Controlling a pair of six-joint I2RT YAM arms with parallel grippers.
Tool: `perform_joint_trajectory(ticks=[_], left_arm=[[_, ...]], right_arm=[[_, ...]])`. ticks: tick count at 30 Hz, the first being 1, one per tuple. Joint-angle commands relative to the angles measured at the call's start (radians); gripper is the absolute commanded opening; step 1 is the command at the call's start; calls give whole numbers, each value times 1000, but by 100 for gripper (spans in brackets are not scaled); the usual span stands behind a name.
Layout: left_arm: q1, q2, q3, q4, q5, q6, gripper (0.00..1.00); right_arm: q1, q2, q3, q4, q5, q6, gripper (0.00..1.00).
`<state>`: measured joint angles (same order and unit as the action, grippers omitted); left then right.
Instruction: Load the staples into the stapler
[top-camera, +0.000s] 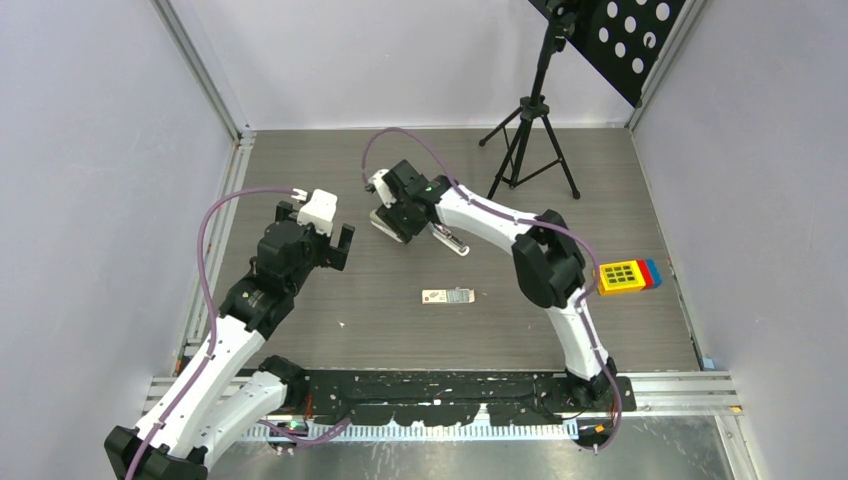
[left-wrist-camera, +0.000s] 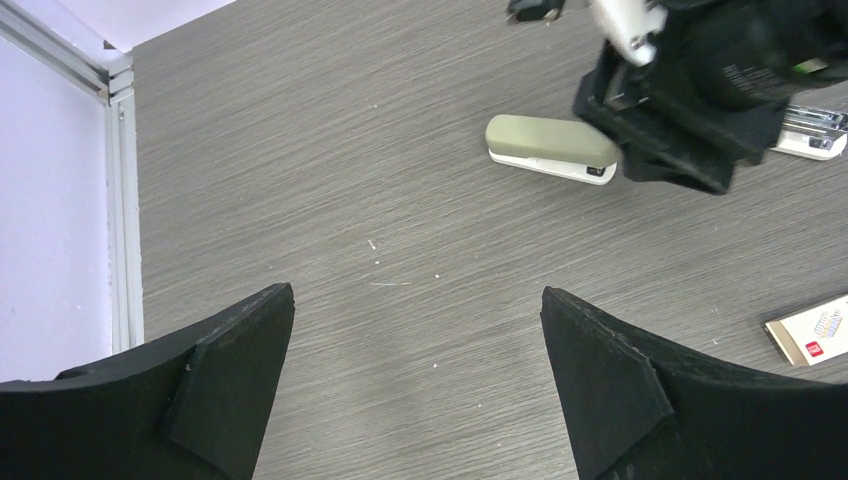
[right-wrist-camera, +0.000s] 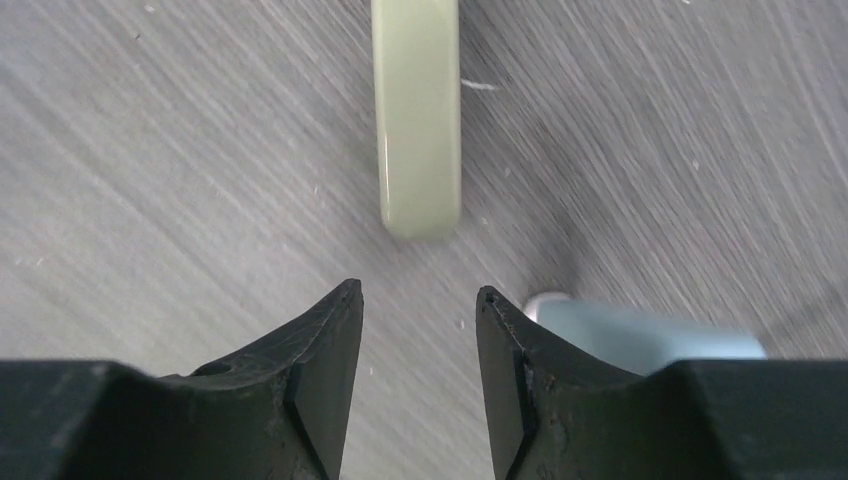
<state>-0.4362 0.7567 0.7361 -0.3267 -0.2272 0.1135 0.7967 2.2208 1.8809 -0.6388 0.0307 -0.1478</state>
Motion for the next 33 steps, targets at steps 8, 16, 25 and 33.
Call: perform_joint_trajectory(ticks=[8, 16, 25, 33], left_arm=[[5, 0, -6, 46, 9, 2, 97], [4, 16, -15, 49, 12, -1, 97], [4, 42, -14, 50, 17, -3, 97], [4, 34, -11, 47, 34, -9, 97]], right_arm=[[-30, -507, -368, 160, -6, 116, 53], [-109, -982, -947, 552, 131, 418, 93], [-144, -1234, -1144, 406, 295, 672, 100], [-163, -1218, -1062, 141, 257, 871, 100]])
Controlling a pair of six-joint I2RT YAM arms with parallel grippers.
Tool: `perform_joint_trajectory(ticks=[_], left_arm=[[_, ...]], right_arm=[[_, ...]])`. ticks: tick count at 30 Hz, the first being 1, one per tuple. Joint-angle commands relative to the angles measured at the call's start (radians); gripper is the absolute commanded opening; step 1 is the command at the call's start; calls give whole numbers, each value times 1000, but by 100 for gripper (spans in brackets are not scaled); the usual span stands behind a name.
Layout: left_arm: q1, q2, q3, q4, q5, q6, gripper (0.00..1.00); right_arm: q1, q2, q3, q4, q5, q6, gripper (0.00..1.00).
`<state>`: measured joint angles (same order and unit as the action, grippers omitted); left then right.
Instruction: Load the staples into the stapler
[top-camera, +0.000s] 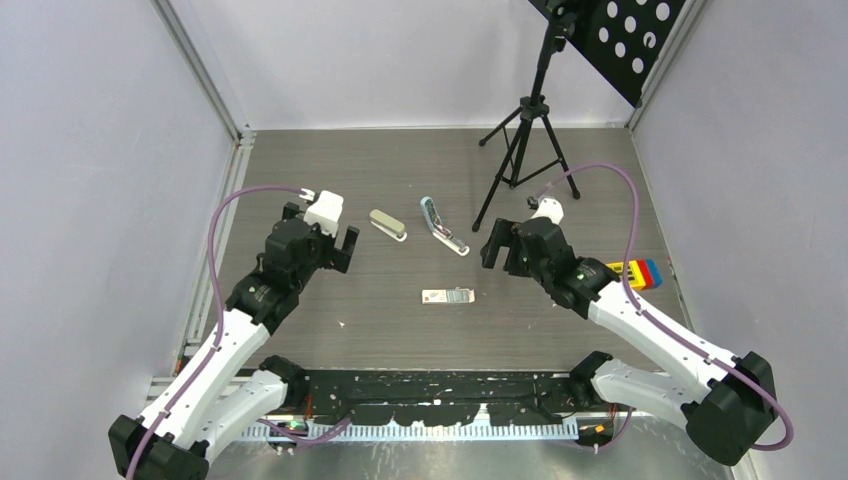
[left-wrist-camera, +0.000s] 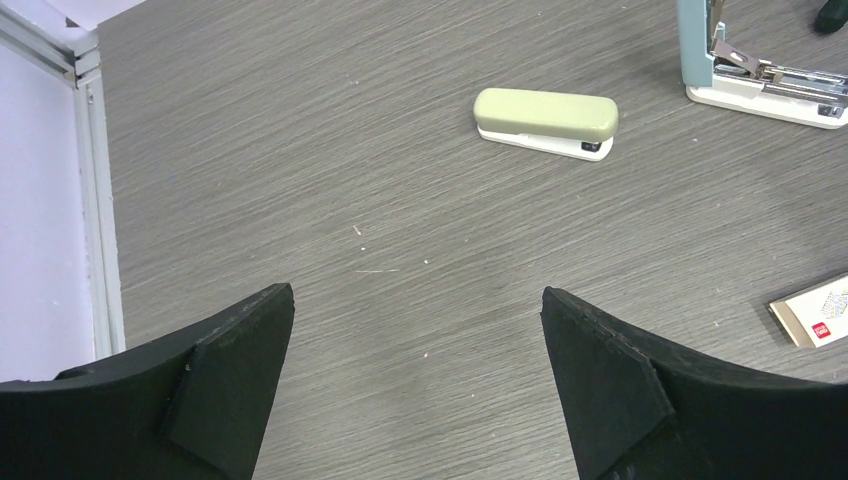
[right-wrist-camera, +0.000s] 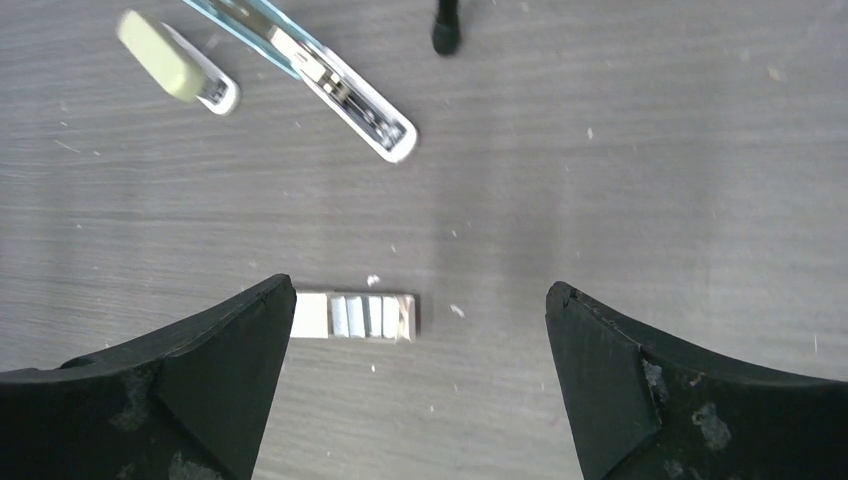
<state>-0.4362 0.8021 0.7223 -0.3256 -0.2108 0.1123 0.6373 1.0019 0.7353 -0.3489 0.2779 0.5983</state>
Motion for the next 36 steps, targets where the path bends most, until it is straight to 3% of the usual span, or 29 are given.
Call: perform_joint_trajectory(ticks=[1, 8, 11, 14, 20, 24, 31, 36], left_arm=[[5, -14, 4, 45, 19, -9, 97], [5, -56, 8, 32, 19, -12, 97], [4, -71, 5, 27, 20, -18, 97], [4, -81, 4, 22, 23, -25, 97], [4, -96, 5, 19, 24, -28, 96], [4, -99, 5, 16, 26, -28, 97], [4, -103, 5, 17, 31, -28, 96], [5, -100, 5, 14, 24, -23, 97]], right_arm=[[-3, 3, 90, -160, -16, 63, 100], [-3, 60, 109, -177, -92, 94, 100], [6, 162, 191, -240, -129, 131, 100], [77, 276, 279, -324, -67, 156, 98], [191, 472, 394, -398, -4, 217, 86], [199, 556, 428, -412, -25, 218, 77], [199, 647, 450, -394, -47, 202, 51], [199, 696, 471, -371, -51, 177, 44]])
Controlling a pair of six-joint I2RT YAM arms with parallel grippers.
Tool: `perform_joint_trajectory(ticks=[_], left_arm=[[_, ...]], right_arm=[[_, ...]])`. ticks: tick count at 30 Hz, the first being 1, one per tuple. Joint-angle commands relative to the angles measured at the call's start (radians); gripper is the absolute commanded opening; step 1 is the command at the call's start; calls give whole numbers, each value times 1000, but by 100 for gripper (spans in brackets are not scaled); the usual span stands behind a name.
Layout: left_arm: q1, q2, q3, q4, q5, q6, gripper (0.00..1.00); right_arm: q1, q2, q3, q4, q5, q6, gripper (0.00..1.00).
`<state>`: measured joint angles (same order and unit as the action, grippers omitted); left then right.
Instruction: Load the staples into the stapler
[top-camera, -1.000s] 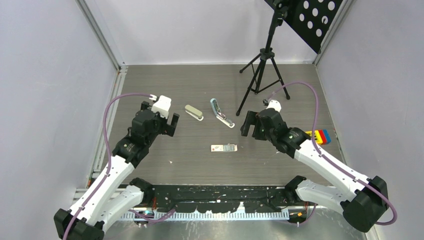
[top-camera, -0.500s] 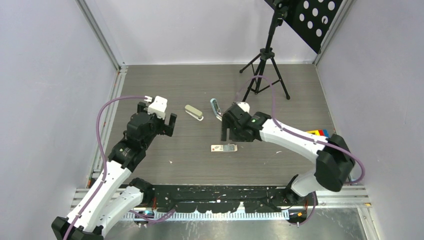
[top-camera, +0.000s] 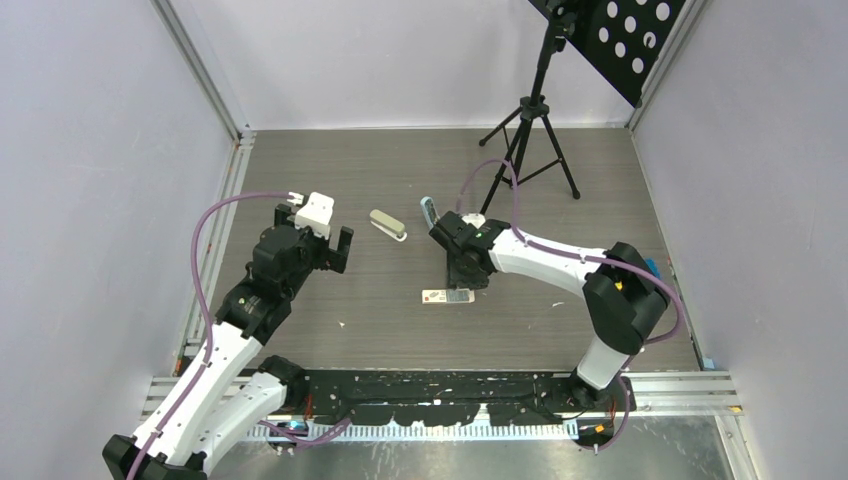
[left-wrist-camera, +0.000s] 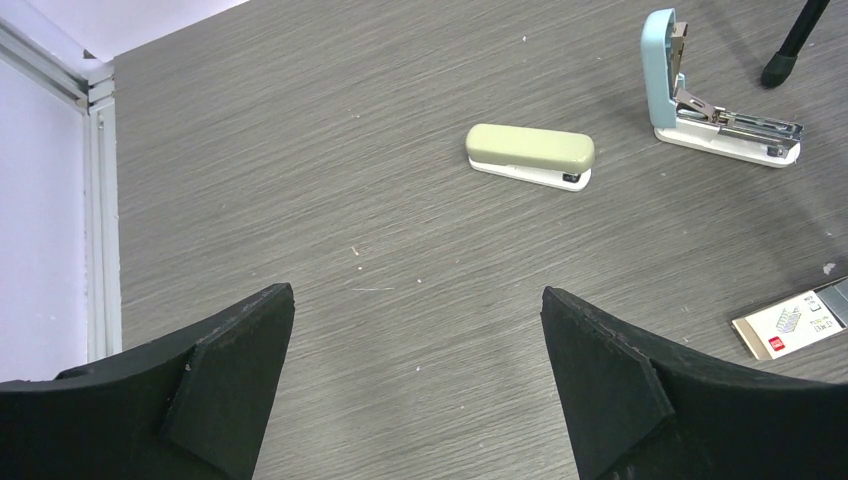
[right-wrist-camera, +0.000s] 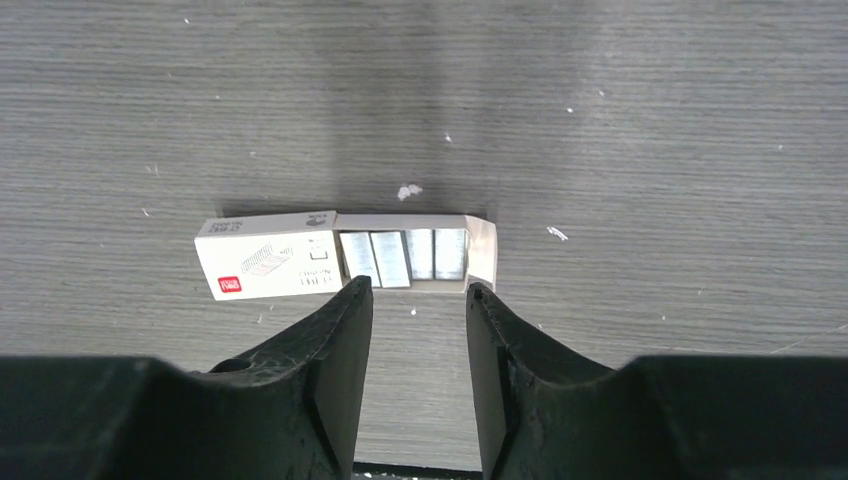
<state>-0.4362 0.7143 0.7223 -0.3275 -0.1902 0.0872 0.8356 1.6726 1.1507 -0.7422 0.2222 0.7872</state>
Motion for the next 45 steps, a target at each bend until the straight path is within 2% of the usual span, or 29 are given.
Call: perform_joint_trajectory(ticks=[1, 11, 28, 39, 45], left_arm=[[4, -12, 5, 15, -2, 4, 97], [5, 23, 6, 16, 3, 12, 96], [4, 32, 3, 18, -2, 14, 96], [4, 42, 2, 20, 5, 15, 96], [4, 49, 2, 19, 6, 13, 96]], right_arm=[[0, 36, 59, 26, 3, -16, 44], [1, 103, 76, 43, -48, -39, 39], [0, 153, 98, -11, -19, -40, 32], [0, 118, 87, -62, 60, -34, 31], [1, 99, 78, -37, 28, -59, 31]])
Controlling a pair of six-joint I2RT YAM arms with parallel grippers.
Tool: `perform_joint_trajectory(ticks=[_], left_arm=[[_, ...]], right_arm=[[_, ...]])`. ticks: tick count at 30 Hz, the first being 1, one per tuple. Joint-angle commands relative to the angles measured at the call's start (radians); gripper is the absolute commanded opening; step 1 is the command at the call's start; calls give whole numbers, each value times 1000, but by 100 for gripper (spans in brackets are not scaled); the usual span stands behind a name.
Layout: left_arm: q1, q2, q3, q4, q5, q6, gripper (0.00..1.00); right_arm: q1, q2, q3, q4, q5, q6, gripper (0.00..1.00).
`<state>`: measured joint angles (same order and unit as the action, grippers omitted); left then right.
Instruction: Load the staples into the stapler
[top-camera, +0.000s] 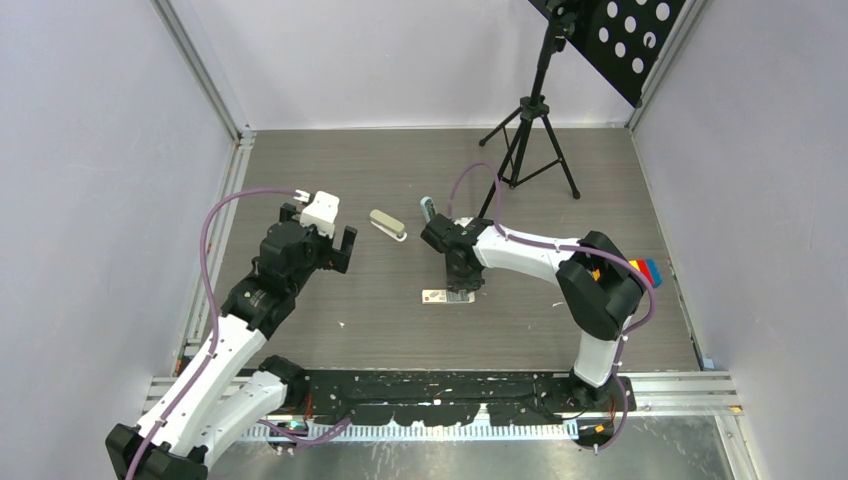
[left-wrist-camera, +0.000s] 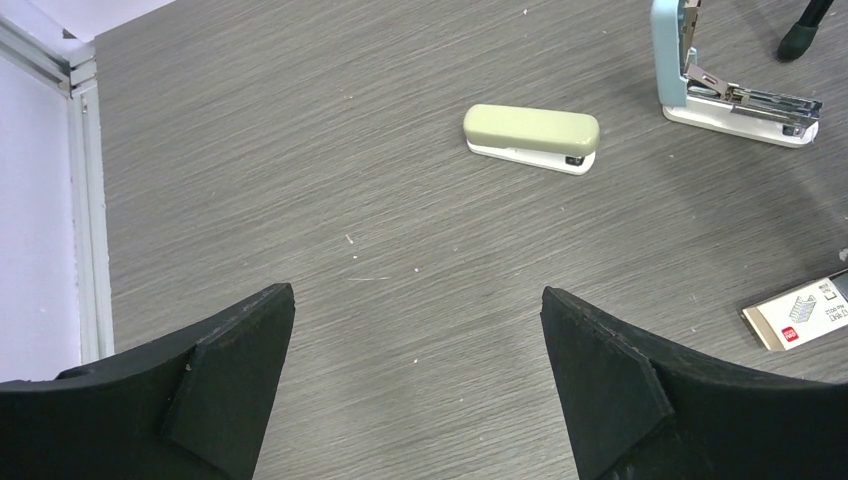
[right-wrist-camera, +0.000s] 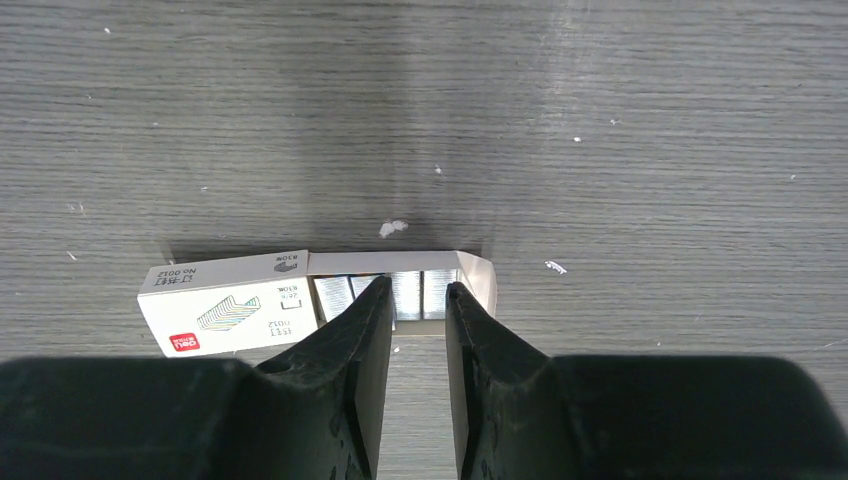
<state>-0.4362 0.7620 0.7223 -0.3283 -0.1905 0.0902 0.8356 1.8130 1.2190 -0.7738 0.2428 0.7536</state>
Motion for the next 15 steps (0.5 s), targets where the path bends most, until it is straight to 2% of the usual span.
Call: perform_joint_trajectory(ticks=[1, 7, 15], left_arm=[[5, 3, 2, 20, 8, 10, 96], [4, 11, 4, 19, 13, 8, 96], [5, 10, 3, 18, 11, 9, 96]], right_arm=[[1, -54, -1, 17, -16, -38, 31], [0, -111, -44, 99, -72, -69, 38], [0, -63, -33, 108, -122, -80, 40]])
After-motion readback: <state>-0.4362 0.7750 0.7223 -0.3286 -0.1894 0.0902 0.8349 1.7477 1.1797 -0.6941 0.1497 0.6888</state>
